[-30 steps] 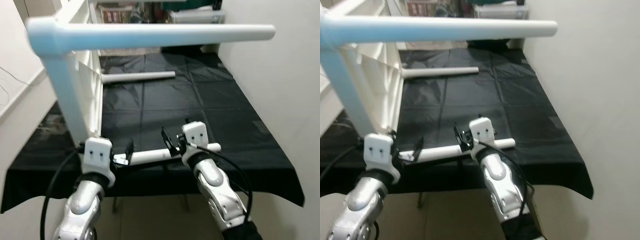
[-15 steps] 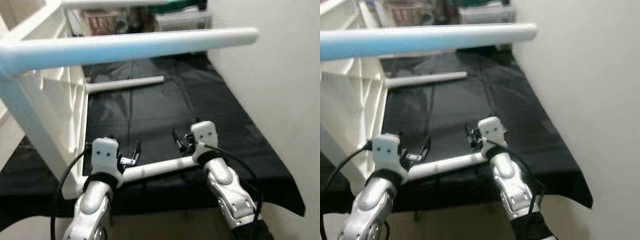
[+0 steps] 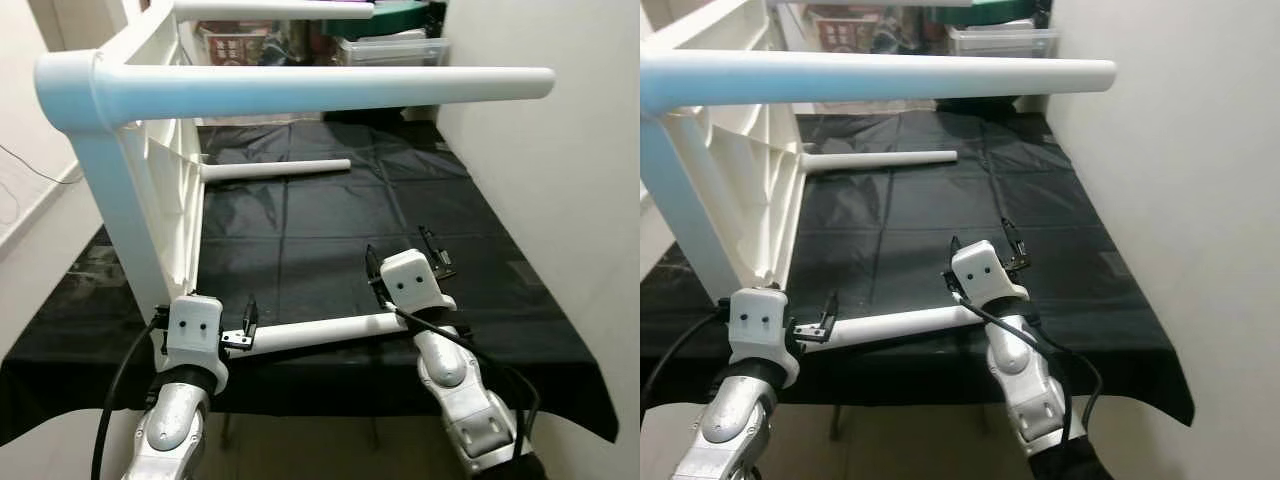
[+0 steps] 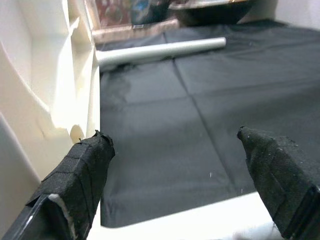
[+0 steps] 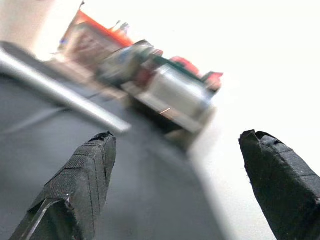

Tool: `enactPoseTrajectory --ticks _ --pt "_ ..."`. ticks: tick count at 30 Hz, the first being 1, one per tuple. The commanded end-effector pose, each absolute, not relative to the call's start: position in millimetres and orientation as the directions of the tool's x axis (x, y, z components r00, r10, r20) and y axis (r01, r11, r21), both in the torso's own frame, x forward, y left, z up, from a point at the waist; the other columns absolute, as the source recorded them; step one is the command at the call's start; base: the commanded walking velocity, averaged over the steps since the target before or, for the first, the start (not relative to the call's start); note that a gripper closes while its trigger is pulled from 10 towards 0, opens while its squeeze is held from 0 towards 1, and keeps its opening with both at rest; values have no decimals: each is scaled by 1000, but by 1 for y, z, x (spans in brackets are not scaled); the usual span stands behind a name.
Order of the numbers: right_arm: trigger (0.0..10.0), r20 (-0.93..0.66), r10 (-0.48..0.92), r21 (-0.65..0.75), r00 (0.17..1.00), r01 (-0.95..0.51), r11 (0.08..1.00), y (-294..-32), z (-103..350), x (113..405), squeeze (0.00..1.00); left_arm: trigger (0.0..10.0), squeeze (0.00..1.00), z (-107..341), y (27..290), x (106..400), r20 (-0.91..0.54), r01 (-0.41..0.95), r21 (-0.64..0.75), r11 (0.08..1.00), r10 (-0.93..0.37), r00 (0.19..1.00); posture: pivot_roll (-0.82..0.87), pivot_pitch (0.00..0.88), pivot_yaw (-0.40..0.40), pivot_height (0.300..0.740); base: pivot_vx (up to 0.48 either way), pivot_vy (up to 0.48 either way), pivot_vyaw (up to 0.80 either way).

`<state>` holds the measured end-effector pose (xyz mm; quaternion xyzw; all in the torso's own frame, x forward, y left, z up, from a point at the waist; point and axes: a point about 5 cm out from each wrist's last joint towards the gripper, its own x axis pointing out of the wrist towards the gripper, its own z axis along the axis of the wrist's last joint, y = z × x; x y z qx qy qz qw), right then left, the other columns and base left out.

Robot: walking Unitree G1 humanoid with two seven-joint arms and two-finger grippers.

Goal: Building children table

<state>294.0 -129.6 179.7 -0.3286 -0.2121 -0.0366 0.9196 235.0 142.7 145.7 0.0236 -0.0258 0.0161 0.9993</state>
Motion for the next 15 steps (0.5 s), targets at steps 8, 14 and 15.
enactPoseTrajectory --ticks 8,14,15 --pt "10000 728 68 -574 682 553 603 -122 221 279 0 10000 0 142 141 236 41 -38 52 998 36 999 91 47 7 740 0 0 0" --pt "10000 811 84 -526 579 658 539 -115 241 288 0 10000 0 142 143 237 49 -40 64 997 37 998 98 27 15 740 0 0 0" --pt "10000 824 89 -517 559 678 523 -115 246 290 0 10000 0 142 143 237 50 -41 66 997 38 998 98 27 15 740 0 0 0"
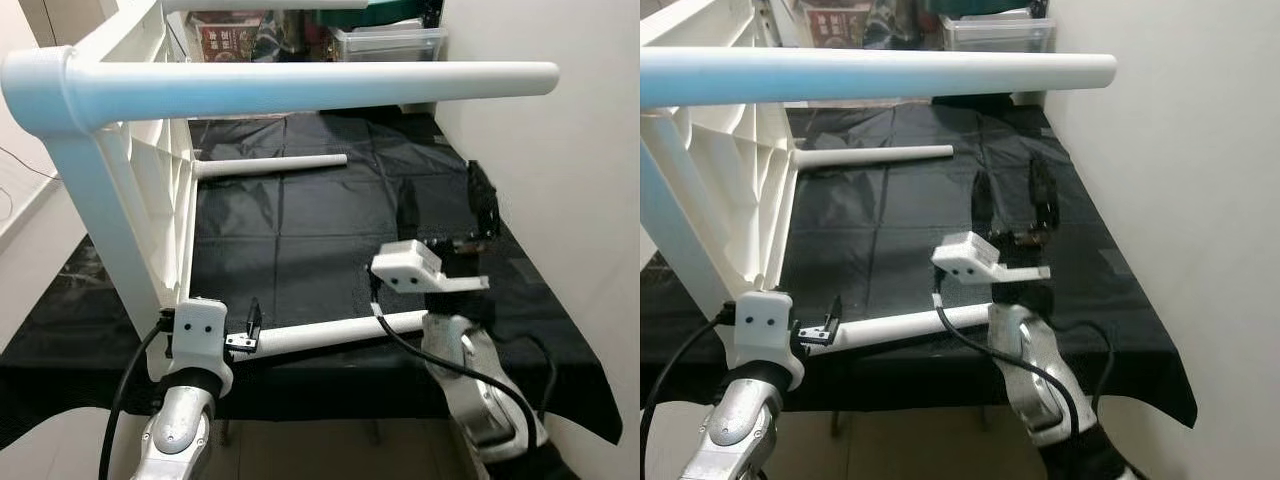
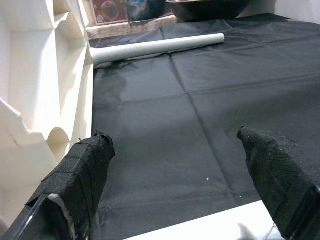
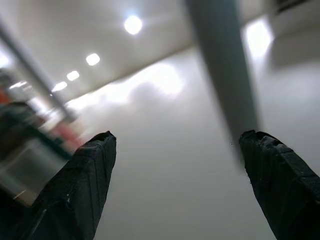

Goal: Building children table

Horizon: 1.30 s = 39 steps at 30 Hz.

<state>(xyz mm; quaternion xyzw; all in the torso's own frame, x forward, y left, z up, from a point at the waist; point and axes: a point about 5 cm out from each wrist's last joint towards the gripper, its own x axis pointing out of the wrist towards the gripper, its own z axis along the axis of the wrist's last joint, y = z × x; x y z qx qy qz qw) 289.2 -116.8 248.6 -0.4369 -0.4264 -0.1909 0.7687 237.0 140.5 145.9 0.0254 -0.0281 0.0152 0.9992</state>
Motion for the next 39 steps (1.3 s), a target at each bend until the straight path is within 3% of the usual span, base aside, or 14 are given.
enactPoseTrajectory --ticks 1,15,31,39 --pt "10000 824 89 -517 559 678 523 -115 246 290 0 10000 0 142 143 237 50 -41 66 997 38 998 98 27 15 740 0 0 0" --pt "10000 923 17 -350 385 817 458 -113 278 303 0 10000 0 142 142 240 59 -34 82 996 29 998 92 11 25 740 0 0 0" --pt "10000 940 77 -330 332 830 450 -85 292 319 0 10000 0 141 143 240 57 -40 80 996 35 998 99 30 13 740 0 0 0" --pt "10000 954 138 -299 265 843 447 -70 306 326 0 10000 0 139 146 238 53 -54 77 996 50 997 97 41 8 740 0 0 0"
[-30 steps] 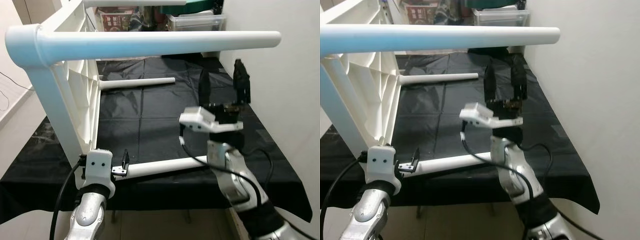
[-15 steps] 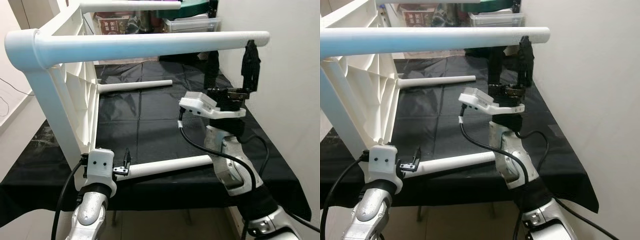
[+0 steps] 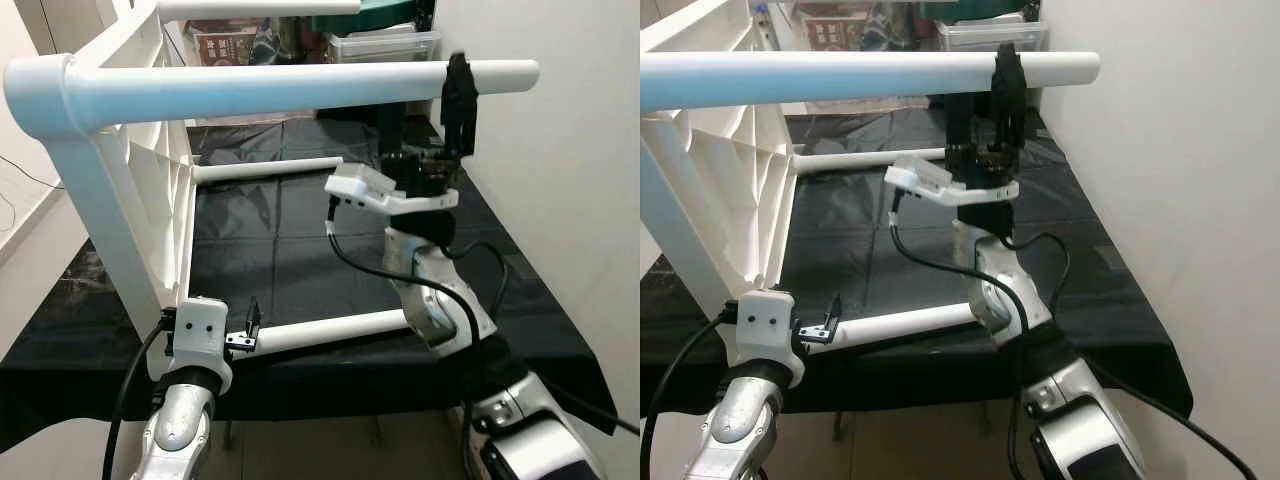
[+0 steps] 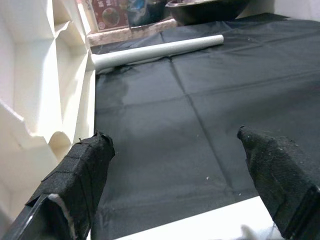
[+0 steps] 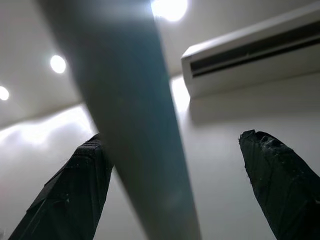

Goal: Building children table

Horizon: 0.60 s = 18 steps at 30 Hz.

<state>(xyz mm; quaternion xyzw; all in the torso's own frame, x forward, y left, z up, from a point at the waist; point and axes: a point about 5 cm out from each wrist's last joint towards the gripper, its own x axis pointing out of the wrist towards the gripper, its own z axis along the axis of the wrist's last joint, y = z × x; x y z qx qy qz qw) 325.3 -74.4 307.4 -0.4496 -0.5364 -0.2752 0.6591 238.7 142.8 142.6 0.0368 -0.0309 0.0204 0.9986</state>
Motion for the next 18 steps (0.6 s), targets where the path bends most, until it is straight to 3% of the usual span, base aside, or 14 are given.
enactPoseTrajectory --ticks 1,12,13,14,17,18 --pt "10000 954 138 -299 265 843 447 -70 306 326 0 10000 0 139 146 238 53 -54 77 996 50 997 97 41 8 740 0 0 0" --pt "9882 955 138 -295 261 831 471 -57 313 335 0 10000 0 142 158 239 64 -83 102 991 76 995 94 51 2 740 0 0 0" --pt "9333 956 138 -294 260 831 472 -57 314 336 0 10000 0 142 160 239 67 -87 104 991 80 995 94 51 2 740 0 0 0" --pt "7882 956 136 -295 262 829 475 -56 314 337 0 10000 0 142 162 240 70 -94 108 990 87 994 94 51 2 740 0 0 0" --pt "7882 956 136 -294 261 828 477 -55 315 337 0 10000 0 143 163 241 72 -98 110 989 90 993 94 51 2 740 0 0 0" --pt "0 956 136 -294 261 827 479 -55 315 338 0 10000 0 143 165 241 74 -103 113 988 95 993 95 54 -2 740 0 0 0"
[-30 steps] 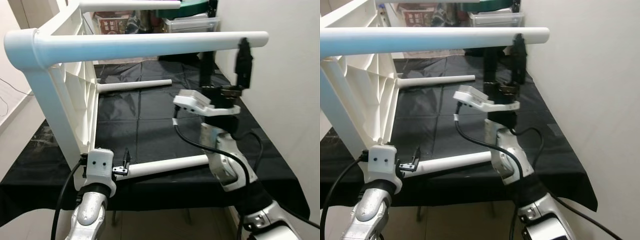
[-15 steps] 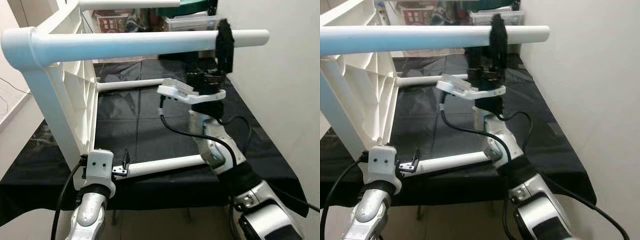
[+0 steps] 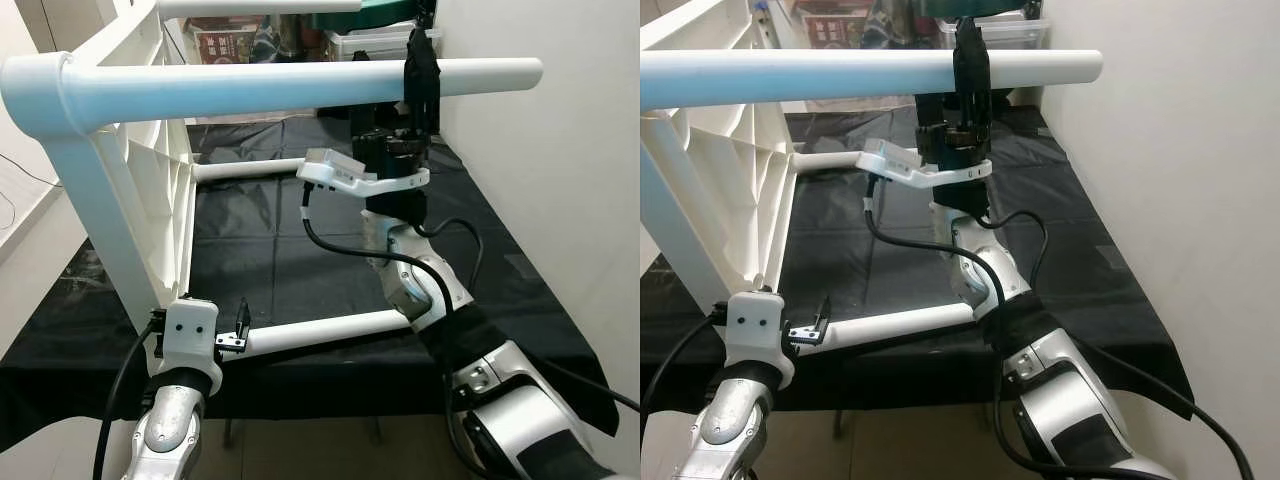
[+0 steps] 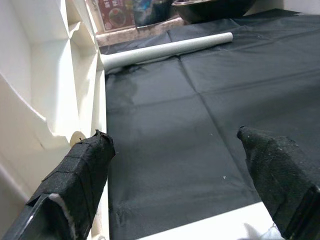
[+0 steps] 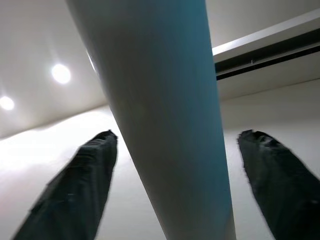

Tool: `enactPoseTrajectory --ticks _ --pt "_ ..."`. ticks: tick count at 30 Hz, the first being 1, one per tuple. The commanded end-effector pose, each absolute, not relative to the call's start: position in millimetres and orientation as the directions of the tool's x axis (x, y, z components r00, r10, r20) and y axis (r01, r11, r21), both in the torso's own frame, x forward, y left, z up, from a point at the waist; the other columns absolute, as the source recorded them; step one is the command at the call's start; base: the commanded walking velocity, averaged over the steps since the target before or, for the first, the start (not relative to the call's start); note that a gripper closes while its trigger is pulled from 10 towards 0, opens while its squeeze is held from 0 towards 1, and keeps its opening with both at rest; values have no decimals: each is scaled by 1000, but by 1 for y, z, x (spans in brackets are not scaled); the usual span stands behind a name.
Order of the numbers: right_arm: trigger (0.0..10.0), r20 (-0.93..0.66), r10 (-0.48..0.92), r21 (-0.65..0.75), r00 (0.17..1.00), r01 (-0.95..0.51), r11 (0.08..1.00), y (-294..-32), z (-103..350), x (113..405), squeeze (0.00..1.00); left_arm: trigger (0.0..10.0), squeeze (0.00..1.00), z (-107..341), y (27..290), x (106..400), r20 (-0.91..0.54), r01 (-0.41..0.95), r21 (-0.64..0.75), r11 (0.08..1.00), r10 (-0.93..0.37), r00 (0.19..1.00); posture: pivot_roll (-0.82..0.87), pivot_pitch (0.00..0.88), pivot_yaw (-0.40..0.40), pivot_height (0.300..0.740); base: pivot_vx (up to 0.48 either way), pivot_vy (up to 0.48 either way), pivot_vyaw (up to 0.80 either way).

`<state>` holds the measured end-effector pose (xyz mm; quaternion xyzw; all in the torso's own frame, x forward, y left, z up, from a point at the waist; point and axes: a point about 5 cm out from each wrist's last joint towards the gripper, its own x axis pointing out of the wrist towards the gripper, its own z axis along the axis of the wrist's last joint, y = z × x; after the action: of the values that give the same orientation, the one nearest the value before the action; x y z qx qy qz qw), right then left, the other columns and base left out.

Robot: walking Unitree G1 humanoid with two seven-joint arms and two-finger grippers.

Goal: Building children table

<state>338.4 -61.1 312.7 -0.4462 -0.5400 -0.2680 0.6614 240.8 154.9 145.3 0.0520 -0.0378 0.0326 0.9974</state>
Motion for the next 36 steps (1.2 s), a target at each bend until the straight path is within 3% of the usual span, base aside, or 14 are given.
enactPoseTrajectory --ticks 1,17,21,23,25,28,30,36 --pt "0 954 136 -298 266 823 483 -54 316 339 0 10000 0 143 168 242 76 -110 117 987 102 992 95 54 -2 740 0 0 0" --pt "0 950 117 -309 290 808 501 -54 321 347 0 10000 0 129 188 233 33 -176 167 970 173 984 94 58 -2 740 0 0 0" --pt "0 942 104 -328 321 802 499 -57 327 355 0 10000 0 123 225 227 2 -227 247 942 233 972 94 58 -2 740 0 0 0" --pt "0 942 104 -328 321 802 499 -57 327 355 0 10000 0 123 225 227 2 -227 247 942 233 972 94 58 -2 740 0 0 0" --pt "0 927 86 -361 366 802 476 -64 330 364 0 10000 0 138 258 228 26 -243 338 909 249 968 94 58 -2 740 0 0 0" --pt "0 922 81 -369 377 801 471 -66 330 366 0 10000 0 142 265 228 32 -247 357 901 253 967 94 58 -2 740 0 0 0" --pt "0 885 66 -440 461 780 446 -74 325 377 0 10000 0 160 288 228 48 -214 445 870 215 975 105 65 -2 740 0 0 0" --pt "0 847 52 -499 529 758 419 -84 321 386 0 10000 0 187 311 232 58 -177 540 823 173 983 105 65 -2 740 0 0 0"
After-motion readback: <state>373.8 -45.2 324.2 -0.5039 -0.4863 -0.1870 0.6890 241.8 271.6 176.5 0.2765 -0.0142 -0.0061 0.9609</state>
